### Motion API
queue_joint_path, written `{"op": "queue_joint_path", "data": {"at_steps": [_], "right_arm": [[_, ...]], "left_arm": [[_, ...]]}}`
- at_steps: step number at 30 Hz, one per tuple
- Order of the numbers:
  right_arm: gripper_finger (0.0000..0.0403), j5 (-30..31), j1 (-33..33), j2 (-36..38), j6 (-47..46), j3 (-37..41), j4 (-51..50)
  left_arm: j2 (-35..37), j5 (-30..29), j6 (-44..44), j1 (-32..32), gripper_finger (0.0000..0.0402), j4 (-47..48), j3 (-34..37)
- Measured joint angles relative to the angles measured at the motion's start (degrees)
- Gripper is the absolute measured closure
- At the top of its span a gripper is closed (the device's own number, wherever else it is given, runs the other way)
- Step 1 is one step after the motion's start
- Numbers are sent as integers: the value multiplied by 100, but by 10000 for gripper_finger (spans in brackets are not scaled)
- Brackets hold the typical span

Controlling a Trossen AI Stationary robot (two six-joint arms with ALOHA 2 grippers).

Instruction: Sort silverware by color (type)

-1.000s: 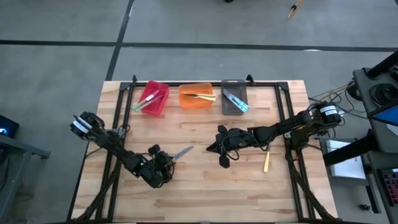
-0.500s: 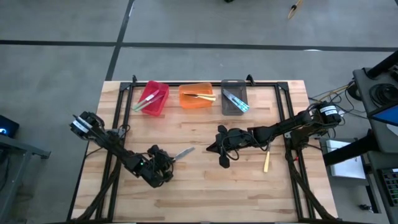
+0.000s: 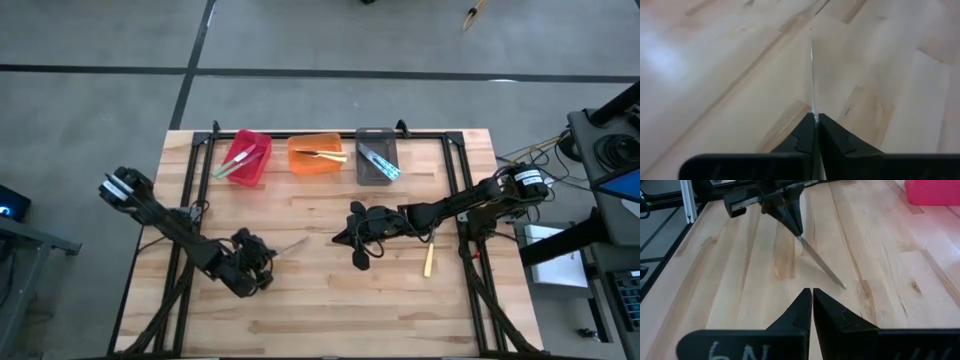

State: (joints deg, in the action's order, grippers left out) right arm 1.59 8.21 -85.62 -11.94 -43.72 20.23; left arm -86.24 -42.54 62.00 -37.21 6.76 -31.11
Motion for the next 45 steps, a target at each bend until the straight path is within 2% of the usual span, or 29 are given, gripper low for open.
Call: {"op": "queue_joint_path", "data": {"at_steps": [8,11,16,19,22,25,29,38,43,45], "right_arm": [[394,0,1,2,0,0,-1],[394,1,0,2,0,0,0],[394,2,1,2,-68,0,71],[394,209,-30,2,-439,-53,239],[394,508,-92,-5,-784,-251,224],[394,579,-96,-181,-822,-560,77],[394,601,-87,-804,-891,-1232,-424],[394,751,-112,-2197,-1270,-3082,-2659],[394,917,-141,-2569,-1495,-3629,-3137],[394,1038,-161,-2688,-1505,-3748,-3140]], "left_arm": [[600,-19,0,37,398,433,-2],[866,-31,-255,37,398,477,-4],[1218,632,-1576,28,400,534,-7],[1290,1089,-1810,27,400,830,2],[1278,1203,-1798,26,401,1242,11],[1240,1206,-1908,28,401,1473,15],[1241,1209,-2161,5,401,1522,15],[1266,1706,-2246,-441,402,1850,57],[1266,1550,-2096,-592,401,1851,168],[1264,1311,-2036,-592,401,1868,224]]}}
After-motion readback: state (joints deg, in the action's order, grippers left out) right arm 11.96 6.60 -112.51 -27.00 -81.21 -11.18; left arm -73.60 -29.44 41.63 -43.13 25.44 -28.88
